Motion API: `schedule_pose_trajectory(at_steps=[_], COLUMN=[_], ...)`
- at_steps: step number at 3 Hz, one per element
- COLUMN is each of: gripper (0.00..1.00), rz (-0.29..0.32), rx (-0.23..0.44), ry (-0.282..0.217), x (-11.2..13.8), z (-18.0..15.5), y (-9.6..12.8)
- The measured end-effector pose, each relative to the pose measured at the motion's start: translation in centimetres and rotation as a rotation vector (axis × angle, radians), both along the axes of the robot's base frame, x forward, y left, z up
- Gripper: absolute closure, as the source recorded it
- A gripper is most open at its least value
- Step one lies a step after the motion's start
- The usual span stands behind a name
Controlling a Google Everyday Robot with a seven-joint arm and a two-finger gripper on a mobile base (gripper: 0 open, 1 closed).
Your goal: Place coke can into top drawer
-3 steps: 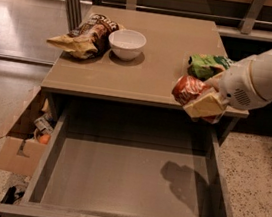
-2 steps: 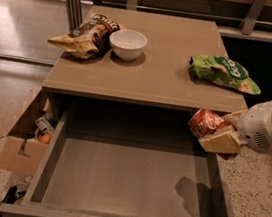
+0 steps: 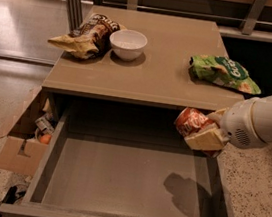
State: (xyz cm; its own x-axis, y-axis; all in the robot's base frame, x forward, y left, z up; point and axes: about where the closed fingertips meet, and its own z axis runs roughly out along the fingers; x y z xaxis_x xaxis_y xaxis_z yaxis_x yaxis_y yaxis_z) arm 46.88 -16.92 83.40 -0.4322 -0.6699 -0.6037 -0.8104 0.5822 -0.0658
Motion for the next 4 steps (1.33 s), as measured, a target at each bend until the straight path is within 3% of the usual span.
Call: schedule_pose_trajectory(at_steps=[1, 2, 3, 4], gripper=[1.0, 1.0, 1.0, 1.0], rz=[0.05, 0.057, 0.015, 0.015], rx=[0.002, 0.007, 0.037, 0.037], ry=[0.044, 0.057, 0.029, 0.029], x=[0.7, 1.1, 2.2, 2.2], z=[-4.0, -6.8, -10.6, -10.6], y=[4.8, 7.3, 9.0, 9.0])
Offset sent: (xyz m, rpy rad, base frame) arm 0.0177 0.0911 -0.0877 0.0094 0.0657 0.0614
